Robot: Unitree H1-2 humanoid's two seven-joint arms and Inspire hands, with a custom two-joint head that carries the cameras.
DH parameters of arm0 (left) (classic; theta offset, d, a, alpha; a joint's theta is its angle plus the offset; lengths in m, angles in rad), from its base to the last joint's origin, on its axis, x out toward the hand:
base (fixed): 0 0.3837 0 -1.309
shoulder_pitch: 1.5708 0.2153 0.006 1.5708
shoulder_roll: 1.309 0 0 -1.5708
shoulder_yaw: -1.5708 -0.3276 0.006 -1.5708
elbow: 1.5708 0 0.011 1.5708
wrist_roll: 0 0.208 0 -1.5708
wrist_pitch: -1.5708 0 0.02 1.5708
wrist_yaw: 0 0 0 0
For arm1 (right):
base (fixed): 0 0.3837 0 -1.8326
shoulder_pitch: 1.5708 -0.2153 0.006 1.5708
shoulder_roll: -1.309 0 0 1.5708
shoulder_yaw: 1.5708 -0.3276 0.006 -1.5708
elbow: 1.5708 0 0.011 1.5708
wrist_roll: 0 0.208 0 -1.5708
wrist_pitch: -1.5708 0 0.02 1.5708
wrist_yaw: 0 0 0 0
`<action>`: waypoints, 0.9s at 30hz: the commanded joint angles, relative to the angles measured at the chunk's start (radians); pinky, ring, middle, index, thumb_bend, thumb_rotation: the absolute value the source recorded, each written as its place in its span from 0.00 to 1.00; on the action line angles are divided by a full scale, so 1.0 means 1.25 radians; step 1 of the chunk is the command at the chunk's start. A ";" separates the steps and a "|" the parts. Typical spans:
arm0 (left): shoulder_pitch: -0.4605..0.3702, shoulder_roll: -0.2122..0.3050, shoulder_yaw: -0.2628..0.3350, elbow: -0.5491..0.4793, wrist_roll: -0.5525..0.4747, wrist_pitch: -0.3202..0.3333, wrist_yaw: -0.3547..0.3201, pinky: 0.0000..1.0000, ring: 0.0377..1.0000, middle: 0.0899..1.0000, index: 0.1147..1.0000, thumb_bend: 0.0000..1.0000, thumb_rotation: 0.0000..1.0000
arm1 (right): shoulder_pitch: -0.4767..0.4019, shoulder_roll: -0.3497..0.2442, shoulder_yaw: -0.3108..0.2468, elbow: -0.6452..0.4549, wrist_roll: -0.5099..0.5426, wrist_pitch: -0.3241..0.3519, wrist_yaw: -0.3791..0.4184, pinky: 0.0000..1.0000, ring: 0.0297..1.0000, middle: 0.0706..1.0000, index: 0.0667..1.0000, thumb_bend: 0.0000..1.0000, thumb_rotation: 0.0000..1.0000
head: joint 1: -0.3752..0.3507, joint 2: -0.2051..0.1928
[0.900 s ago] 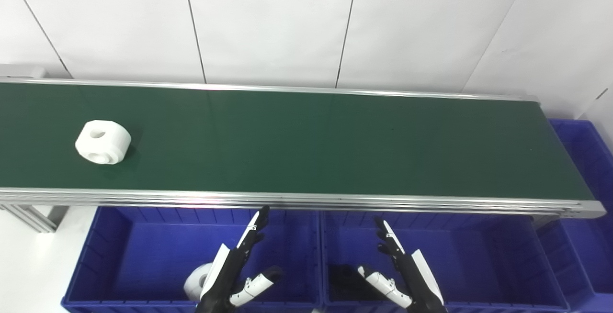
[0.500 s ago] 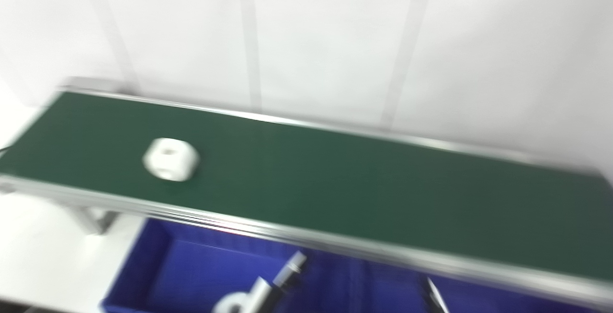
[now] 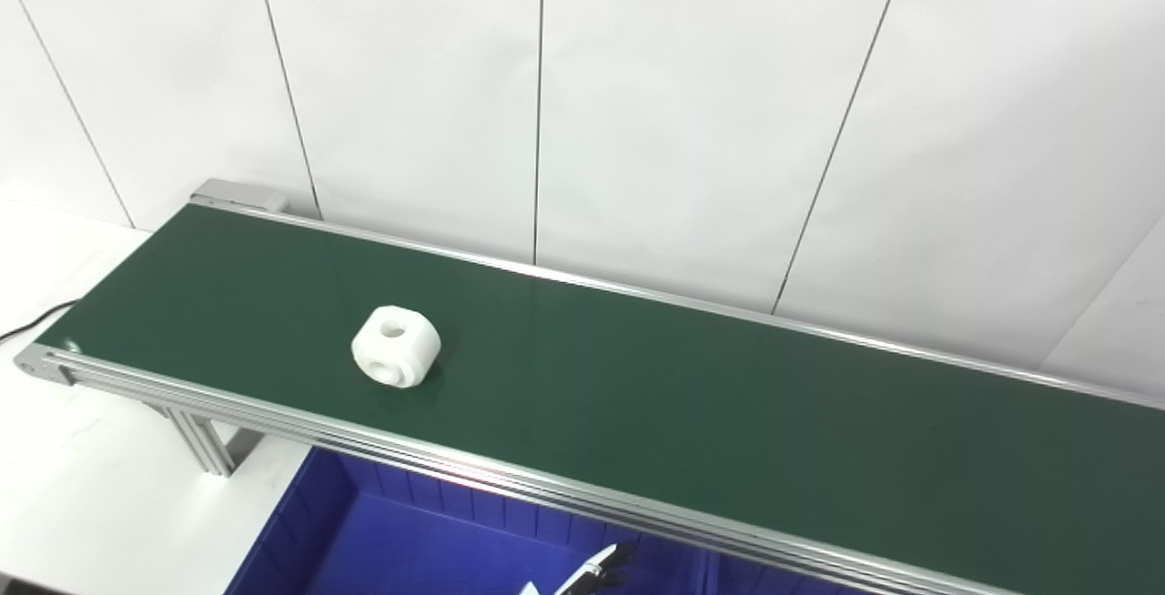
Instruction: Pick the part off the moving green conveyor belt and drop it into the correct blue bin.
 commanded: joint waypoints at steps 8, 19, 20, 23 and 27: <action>-0.033 0.030 0.027 -0.151 -0.079 -0.042 -0.023 0.84 0.90 0.92 0.90 0.83 0.65 | -0.022 0.008 -0.003 0.016 -0.005 -0.064 -0.009 0.95 0.99 1.00 1.00 0.69 0.76 | -0.034 0.002; -0.171 0.128 0.121 -0.259 -0.043 -0.012 -0.042 0.90 0.95 0.96 0.95 0.79 0.81 | -0.036 0.016 -0.006 0.010 -0.012 -0.056 -0.005 0.92 0.97 0.99 1.00 0.77 0.77 | -0.077 0.049; -0.193 0.141 0.131 -0.265 -0.034 0.006 -0.047 0.91 0.95 0.97 0.96 0.79 0.82 | -0.035 0.017 -0.007 0.007 -0.013 -0.057 -0.006 0.92 0.96 0.98 1.00 0.77 0.77 | -0.076 0.060; -0.241 0.168 0.152 -0.276 -0.025 0.054 -0.065 0.96 0.98 0.99 0.99 0.75 0.79 | -0.036 0.018 -0.009 0.005 -0.014 -0.060 -0.006 0.91 0.96 0.98 0.99 0.78 0.77 | -0.080 0.071; -0.331 0.226 0.179 -0.249 -0.030 0.117 -0.109 0.98 1.00 1.00 1.00 0.69 0.65 | -0.044 0.021 -0.013 0.020 -0.011 -0.082 -0.012 0.89 0.97 0.98 0.99 0.79 0.77 | -0.095 0.094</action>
